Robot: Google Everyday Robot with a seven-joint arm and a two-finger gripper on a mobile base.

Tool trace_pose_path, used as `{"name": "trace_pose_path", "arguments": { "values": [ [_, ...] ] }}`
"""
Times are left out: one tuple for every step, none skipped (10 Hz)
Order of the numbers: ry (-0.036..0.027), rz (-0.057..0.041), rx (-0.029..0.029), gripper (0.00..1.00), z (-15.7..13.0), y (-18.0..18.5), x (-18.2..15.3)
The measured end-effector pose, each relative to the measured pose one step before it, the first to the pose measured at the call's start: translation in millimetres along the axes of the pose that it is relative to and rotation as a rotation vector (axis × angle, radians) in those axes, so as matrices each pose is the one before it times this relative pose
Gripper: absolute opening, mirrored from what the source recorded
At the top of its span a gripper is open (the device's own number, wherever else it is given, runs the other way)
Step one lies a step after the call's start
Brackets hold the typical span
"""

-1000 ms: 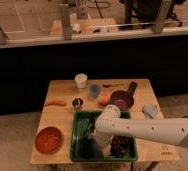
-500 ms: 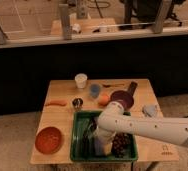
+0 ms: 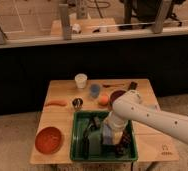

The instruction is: Place sponge in plastic cup

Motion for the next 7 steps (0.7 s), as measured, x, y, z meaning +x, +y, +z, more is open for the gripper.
{"name": "trace_pose_path", "arguments": {
  "values": [
    [0.00096, 0.00850, 0.02196, 0.00, -12.31, -5.18, 3.14],
    [0.00089, 0.00657, 0.02757, 0.05, -13.54, -9.05, 2.64],
    [-0.00035, 0.00403, 0.02242, 0.15, -7.01, -14.39, 1.82],
    [-0.00417, 0.00156, 0.01220, 0.19, -0.57, -14.56, -0.36],
    [-0.00729, 0.00713, 0.01146, 0.21, 3.29, -25.47, 1.33],
    [-0.00596, 0.00236, 0.00380, 0.21, 5.03, -21.77, -1.43],
    [-0.00237, -0.00220, -0.00043, 0.21, 5.84, -19.04, -3.35]
  ]
}}
